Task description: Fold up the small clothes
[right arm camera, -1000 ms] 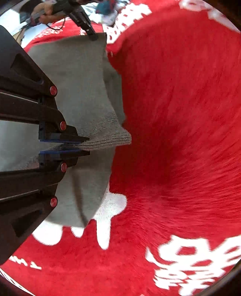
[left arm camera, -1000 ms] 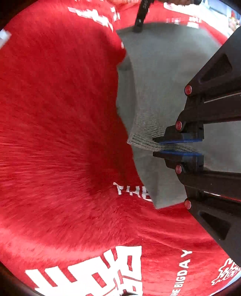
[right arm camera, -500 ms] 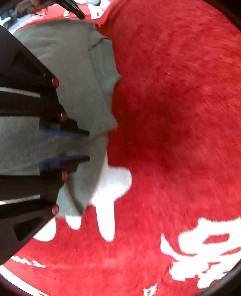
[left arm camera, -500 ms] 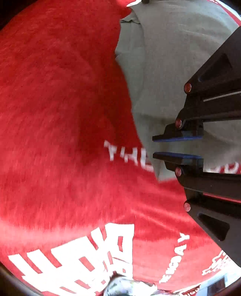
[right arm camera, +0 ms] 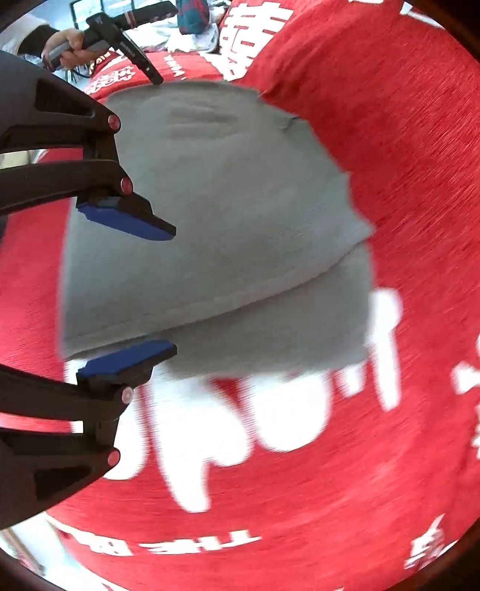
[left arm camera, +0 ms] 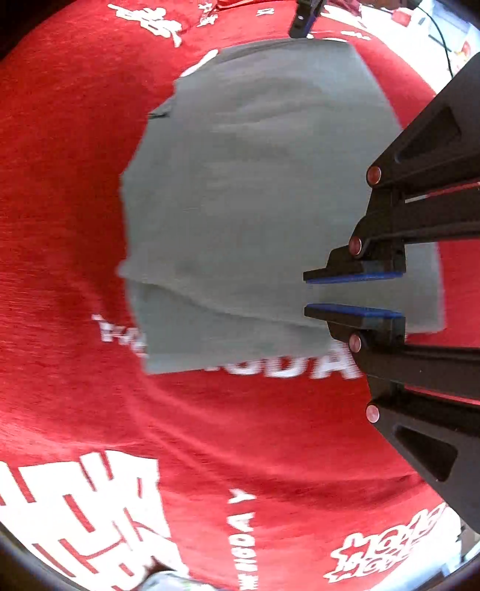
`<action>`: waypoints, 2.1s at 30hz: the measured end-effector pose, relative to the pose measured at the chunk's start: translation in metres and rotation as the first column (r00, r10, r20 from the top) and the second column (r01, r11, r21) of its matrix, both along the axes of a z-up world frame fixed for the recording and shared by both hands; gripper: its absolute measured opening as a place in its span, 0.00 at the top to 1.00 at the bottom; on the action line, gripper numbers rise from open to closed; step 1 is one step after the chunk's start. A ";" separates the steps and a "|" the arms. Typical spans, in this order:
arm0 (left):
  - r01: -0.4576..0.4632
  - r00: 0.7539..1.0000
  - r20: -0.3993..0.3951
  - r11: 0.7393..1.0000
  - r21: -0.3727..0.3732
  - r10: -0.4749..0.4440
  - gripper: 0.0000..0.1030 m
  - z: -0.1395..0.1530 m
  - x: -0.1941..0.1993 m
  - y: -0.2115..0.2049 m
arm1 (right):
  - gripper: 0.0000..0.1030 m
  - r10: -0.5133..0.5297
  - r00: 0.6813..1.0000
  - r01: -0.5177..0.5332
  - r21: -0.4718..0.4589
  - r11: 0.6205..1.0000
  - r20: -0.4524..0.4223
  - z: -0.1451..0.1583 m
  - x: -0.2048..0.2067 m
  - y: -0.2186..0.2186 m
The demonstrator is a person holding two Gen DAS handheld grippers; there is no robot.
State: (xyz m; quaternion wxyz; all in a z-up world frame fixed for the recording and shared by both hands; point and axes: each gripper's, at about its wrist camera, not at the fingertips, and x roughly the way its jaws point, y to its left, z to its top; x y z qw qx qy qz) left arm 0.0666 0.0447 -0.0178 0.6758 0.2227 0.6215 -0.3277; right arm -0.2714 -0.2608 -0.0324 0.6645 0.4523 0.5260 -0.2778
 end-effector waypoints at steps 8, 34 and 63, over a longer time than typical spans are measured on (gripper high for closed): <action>0.006 1.000 -0.011 1.000 0.025 -0.006 0.88 -0.016 -0.010 0.015 | 0.95 -0.060 0.998 0.059 0.023 0.998 0.007 -0.005 -0.032 0.011; -0.075 0.996 0.045 0.997 -0.003 0.075 0.88 0.008 0.004 0.056 | 0.36 0.057 0.997 -0.049 -0.130 0.990 0.059 0.050 0.078 0.087; -0.228 0.970 0.071 0.972 -0.047 0.231 0.01 -0.015 0.051 0.112 | 0.94 0.412 0.893 -0.422 0.018 0.906 0.181 -0.015 0.301 0.190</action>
